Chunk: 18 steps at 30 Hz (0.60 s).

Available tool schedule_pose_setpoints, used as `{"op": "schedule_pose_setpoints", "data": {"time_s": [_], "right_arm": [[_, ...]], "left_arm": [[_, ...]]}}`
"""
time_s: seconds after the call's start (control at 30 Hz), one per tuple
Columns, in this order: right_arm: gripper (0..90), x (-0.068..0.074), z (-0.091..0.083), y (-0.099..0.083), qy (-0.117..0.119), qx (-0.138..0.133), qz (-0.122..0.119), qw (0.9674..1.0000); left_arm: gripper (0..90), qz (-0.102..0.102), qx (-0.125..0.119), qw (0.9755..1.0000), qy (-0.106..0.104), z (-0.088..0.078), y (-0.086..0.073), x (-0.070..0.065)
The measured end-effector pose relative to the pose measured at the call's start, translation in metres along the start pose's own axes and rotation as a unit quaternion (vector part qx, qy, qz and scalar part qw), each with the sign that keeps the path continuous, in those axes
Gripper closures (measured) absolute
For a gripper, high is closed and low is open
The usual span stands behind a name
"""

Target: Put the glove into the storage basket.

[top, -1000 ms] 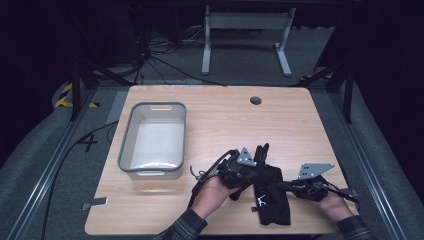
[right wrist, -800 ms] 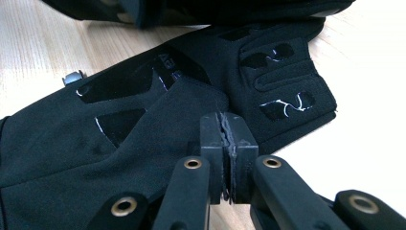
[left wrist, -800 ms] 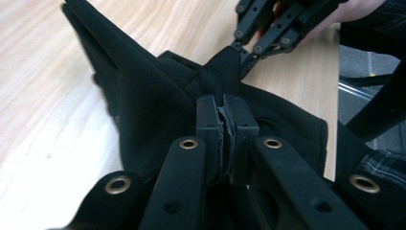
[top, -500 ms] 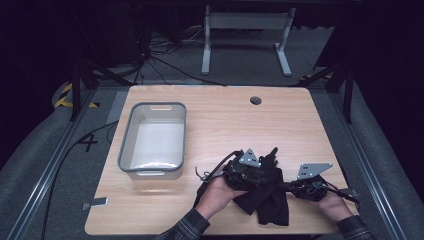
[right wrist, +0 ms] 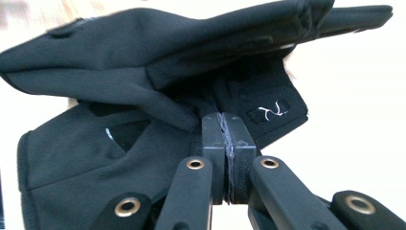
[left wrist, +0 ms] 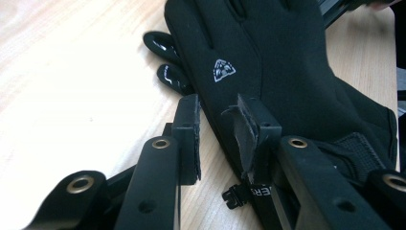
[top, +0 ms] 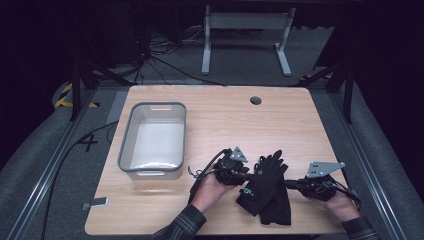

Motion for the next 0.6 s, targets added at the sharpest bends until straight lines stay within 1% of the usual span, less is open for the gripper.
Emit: {"op": "schedule_pose_setpoints", "data": {"time_s": [0.07,0.13,0.17,0.23,0.27,0.33,0.4,0.47,0.6], "right_arm": [[89.4,0.004,-0.007,0.003,0.0,-0.011,-0.002,0.9999],[89.4,0.008,-0.011,0.006,0.001,-0.019,-0.006,0.9998],[89.4,0.01,-0.012,0.007,0.002,-0.022,-0.007,0.9997],[89.4,0.013,-0.013,0.008,0.004,-0.025,-0.009,0.9997],[89.4,0.013,-0.013,0.008,0.004,-0.023,-0.01,0.9997],[89.4,0.014,-0.013,0.007,0.003,-0.02,-0.011,0.9997],[89.4,0.014,-0.015,0.008,0.002,-0.024,-0.011,0.9997],[89.4,0.014,-0.014,0.009,0.003,-0.024,-0.011,0.9996],[89.3,0.014,-0.015,0.01,0.001,-0.027,-0.011,0.9996]], "left_arm": [[72.4,0.005,0.007,0.9999,-0.008,0.006,-0.002,-0.005],[72.5,0.014,0.015,0.9997,-0.016,0.014,-0.003,-0.012],[72.5,0.018,0.016,0.9995,-0.019,0.017,-0.002,-0.014],[72.5,0.026,0.025,0.999,-0.025,0.024,-0.003,-0.022],[72.5,0.032,0.028,0.9988,-0.024,0.029,-0.004,-0.025],[73.1,0.041,0.036,0.998,-0.031,0.039,-0.006,-0.031],[73.6,0.045,0.033,0.9977,-0.038,0.043,-0.005,-0.036],[73.6,0.053,0.035,0.9975,-0.033,0.043,-0.005,-0.037],[73.3,0.051,0.033,0.9977,-0.031,0.042,-0.005,-0.037]]}}
Point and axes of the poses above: each handheld gripper's, and its own axes: z roughly forward along the jaws, y roughly out of its top, x roughly to its left, the point moved 9 cm from there along z, roughly forward along the jaws, and after that the axes turned 2 degrees about y, right-handed, at the moved point
